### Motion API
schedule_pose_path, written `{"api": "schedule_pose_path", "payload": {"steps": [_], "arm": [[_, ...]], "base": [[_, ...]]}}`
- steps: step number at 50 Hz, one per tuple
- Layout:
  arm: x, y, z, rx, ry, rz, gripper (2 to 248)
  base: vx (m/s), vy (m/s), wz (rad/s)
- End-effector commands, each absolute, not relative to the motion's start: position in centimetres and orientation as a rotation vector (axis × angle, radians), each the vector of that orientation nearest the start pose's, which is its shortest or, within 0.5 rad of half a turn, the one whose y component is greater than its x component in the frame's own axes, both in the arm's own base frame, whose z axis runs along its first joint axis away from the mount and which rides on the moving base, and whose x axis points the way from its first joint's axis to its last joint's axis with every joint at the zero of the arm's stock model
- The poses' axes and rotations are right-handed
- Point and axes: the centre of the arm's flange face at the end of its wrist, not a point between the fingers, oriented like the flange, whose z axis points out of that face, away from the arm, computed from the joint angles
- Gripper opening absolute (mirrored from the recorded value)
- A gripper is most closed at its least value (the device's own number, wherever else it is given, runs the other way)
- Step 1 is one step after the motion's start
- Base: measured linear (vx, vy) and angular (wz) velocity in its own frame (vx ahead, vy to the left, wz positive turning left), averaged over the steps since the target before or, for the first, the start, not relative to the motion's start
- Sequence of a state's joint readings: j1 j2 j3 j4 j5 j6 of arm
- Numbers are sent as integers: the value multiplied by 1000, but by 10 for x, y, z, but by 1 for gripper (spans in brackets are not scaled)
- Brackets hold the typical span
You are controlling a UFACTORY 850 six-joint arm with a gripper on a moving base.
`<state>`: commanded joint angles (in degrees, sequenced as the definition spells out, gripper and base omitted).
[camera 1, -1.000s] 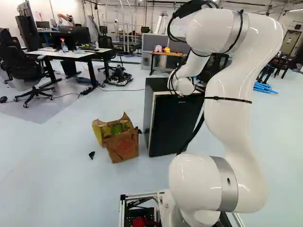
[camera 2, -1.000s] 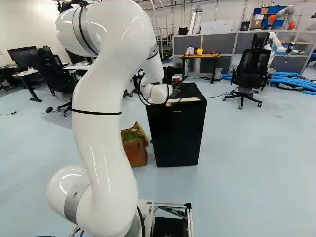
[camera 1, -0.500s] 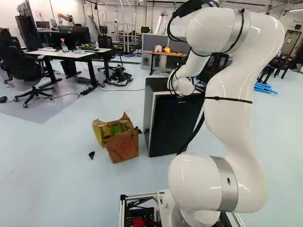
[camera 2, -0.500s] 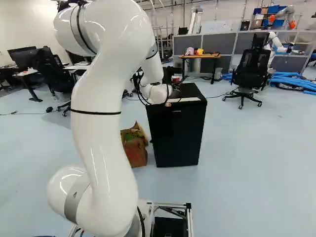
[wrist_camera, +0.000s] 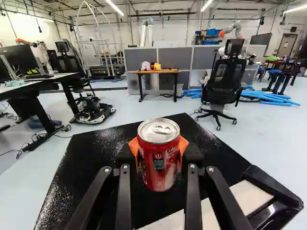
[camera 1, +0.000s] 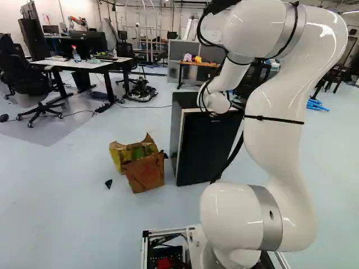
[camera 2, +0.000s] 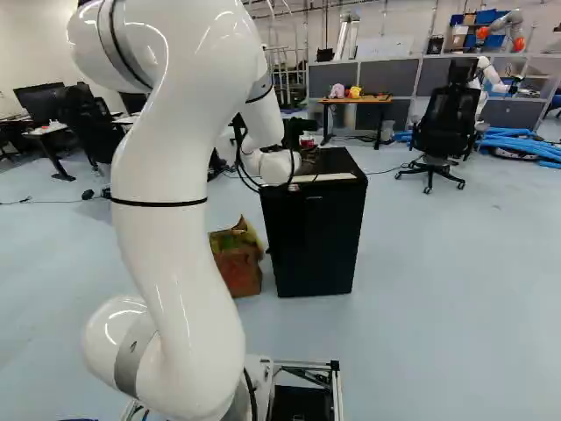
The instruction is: Grab a drink from the fridge
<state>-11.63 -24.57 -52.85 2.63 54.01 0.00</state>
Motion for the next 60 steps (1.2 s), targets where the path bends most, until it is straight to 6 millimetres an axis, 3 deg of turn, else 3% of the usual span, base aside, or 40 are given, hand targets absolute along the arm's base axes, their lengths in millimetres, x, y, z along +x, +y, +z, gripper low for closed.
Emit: {"api": "schedule_pose_path", "payload": {"steps": [29,60], "arm": [[509,-83,410,-2486,251,-2078,99],[403,-36,404,-2522,137,-1962,99]], "base": [[0,0,0],[0,0,0]]}}
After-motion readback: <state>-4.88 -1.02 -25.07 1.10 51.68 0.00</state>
